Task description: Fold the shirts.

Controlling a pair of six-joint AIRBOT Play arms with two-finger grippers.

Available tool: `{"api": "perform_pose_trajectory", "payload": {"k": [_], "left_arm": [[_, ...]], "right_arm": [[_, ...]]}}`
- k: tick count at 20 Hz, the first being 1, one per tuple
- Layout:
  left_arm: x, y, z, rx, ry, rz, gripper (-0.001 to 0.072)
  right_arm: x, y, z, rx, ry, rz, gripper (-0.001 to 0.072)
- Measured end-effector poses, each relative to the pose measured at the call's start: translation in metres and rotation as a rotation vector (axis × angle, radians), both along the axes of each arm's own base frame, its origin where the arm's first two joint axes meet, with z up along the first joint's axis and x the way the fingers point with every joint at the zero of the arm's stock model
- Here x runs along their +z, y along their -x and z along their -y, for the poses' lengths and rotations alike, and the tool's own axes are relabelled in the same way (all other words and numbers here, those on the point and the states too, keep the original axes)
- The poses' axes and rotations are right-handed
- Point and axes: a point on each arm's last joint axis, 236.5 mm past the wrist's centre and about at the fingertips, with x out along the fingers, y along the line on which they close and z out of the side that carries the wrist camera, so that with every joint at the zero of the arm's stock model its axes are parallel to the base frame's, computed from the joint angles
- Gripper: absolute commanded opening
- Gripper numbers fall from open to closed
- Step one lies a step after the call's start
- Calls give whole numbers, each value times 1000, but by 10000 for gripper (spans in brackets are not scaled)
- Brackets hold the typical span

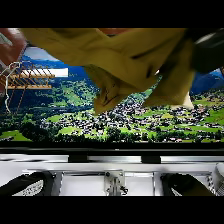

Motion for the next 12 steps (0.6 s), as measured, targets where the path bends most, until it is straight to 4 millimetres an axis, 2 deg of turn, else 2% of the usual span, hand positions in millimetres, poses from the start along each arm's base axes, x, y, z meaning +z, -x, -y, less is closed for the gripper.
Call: {"api": "perform_pose_trajectory", "payload": {"k": [1,3,5,6,7,9,12], "left_arm": [[21,24,-11,29,14,59,51],[49,62,-31,104,9,151,51],[54,83,-50,186,-10,162,51],[45,85,-58,225,-38,125,51],[31,82,-63,248,-64,71,51],[-18,65,-70,279,-142,-97,51],[-114,34,-70,271,-241,-388,51]], "right_arm": [[24,10,3,12,-43,60,86],[46,22,9,21,-87,109,86],[42,26,12,18,-98,71,87],[33,25,13,10,-93,25,86],[17,22,13,-3,-73,-42,86],[-26,13,11,-33,-5,-206,86],[-97,-1,3,-77,112,-465,86]]}}
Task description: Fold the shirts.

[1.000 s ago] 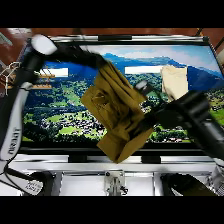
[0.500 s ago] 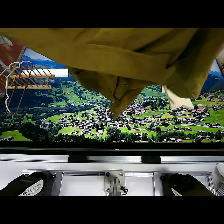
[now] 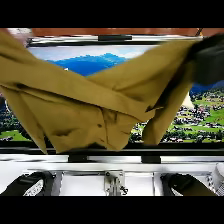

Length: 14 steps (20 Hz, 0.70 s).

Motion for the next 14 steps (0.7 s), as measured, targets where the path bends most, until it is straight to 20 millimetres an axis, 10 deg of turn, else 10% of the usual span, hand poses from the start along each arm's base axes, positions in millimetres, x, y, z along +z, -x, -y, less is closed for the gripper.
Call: {"api": "perform_pose_trajectory", "payload": {"k": [7,12,13,14], "left_arm": [[-215,-61,8,15,-23,-508,52],[-317,-93,24,14,40,-722,53],[-333,-101,30,14,73,-748,103],[-346,-109,35,16,104,-768,328]], "right_arm": [[-188,-80,-9,-74,280,-513,85],[-279,-148,-19,-66,3,-716,93],[-289,-162,-22,-74,-77,-728,164],[-297,-176,-24,-93,-145,-730,425]]}}
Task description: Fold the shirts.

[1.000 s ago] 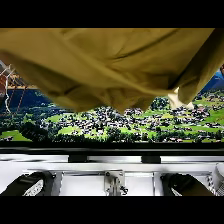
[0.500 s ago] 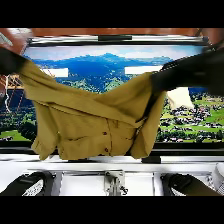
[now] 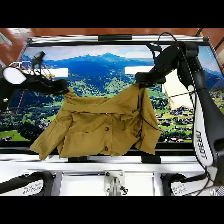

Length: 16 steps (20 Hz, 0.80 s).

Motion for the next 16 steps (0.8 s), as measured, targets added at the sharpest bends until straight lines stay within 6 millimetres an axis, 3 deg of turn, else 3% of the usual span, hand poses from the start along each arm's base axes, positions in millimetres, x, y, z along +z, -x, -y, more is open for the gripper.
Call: {"api": "perform_pose_trajectory", "payload": {"k": [1,2,4,6,7,10,11,12,16], "left_arm": [[-12,-8,5,16,29,-16,598],[-20,-15,8,30,54,-27,660],[-27,-28,8,44,79,-26,665],[-20,-38,-1,24,65,4,658],[-18,-39,-9,7,35,7,595],[-22,-27,-44,-49,-120,-41,594],[-27,-19,-56,-62,-176,-78,594],[-33,-10,-65,-71,-217,-117,594],[-50,24,-81,-90,-295,-222,596]], "right_arm": [[-6,-14,-1,-39,-50,9,553],[-8,-25,-1,-68,-83,25,552],[0,-45,7,-89,-111,91,552],[12,-52,27,-71,-39,152,552],[18,-48,39,-56,20,165,552],[19,-15,57,30,204,101,553],[14,-2,55,64,240,65,567],[5,13,46,107,264,20,672],[-48,60,-1,284,304,-94,673]]}}
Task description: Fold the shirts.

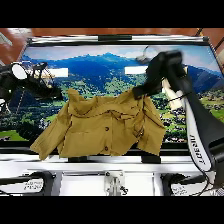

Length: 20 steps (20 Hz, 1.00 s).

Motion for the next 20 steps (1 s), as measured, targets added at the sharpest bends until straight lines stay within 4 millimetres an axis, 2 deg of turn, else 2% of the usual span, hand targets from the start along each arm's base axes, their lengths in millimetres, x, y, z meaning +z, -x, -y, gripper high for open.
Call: {"api": "perform_pose_trajectory", "payload": {"k": [2,4,7,9,14,18,19,20], "left_arm": [[0,7,0,-6,-13,0,596],[1,9,-2,-8,-28,13,596],[5,4,-2,-5,-31,51,596],[7,-1,-3,-1,-34,77,596],[9,-5,-3,3,-35,101,597],[9,-6,-3,4,-35,106,596],[9,-7,-3,4,-35,106,596],[9,-7,-3,4,-35,107,596]], "right_arm": [[-23,17,-19,64,12,-24,673],[-41,28,-30,114,39,-31,672],[-59,33,-47,182,59,5,672],[-69,32,-57,221,79,36,672],[-97,23,-63,276,138,72,672],[-107,-6,-53,252,214,172,668],[-107,-14,-51,237,230,205,609],[-107,-22,-49,222,242,235,436]]}}
